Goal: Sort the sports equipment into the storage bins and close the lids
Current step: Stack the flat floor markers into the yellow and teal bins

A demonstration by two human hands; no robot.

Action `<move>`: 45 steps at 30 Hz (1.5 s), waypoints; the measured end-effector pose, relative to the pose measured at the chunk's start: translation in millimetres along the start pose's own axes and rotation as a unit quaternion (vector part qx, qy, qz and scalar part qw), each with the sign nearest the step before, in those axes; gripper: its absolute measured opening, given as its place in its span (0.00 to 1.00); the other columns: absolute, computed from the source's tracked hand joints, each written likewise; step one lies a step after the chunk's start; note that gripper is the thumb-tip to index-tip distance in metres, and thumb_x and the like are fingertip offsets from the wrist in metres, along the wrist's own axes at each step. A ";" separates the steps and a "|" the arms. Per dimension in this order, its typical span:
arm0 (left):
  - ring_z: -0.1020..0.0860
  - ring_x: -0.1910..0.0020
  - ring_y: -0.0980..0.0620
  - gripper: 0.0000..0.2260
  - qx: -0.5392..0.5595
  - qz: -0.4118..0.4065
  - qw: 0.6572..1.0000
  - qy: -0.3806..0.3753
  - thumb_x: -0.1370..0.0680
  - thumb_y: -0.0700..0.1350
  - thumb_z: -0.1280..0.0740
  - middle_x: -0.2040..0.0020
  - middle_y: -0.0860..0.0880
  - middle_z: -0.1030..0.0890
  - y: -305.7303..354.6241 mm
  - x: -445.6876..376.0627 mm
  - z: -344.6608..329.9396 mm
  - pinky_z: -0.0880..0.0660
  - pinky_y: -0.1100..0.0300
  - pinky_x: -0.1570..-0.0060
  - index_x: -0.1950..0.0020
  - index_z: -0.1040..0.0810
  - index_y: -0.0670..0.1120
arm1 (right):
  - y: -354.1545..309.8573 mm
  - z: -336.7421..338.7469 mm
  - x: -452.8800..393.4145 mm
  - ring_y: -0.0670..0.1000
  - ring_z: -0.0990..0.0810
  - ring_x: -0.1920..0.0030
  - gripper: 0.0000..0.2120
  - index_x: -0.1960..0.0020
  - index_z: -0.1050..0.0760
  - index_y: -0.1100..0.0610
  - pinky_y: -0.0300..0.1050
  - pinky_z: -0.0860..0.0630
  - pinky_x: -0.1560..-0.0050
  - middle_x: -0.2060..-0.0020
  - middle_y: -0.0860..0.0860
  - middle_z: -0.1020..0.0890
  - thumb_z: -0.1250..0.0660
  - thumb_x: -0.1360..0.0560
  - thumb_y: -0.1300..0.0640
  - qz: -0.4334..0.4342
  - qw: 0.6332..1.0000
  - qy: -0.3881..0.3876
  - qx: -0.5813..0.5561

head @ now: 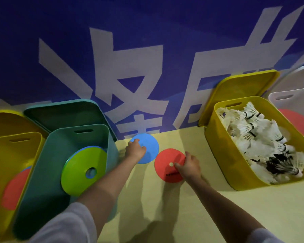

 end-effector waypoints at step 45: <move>0.29 0.43 0.57 0.17 0.374 -0.254 0.873 0.186 0.20 0.39 0.43 0.41 0.54 0.27 -41.8 151.1 260.1 0.32 0.62 0.47 0.31 0.31 0.47 | -146.7 67.4 152.8 0.53 0.26 0.41 0.21 0.32 0.31 0.54 0.50 0.27 0.39 0.38 0.55 0.26 0.41 0.24 0.66 0.074 0.839 0.191 -0.503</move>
Point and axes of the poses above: each hand's wrist, its own x-axis away from the middle knuckle, its own z-axis out of the back of the hand, y = z × x, the point moved 9 cm from there along -x, towards the middle knuckle
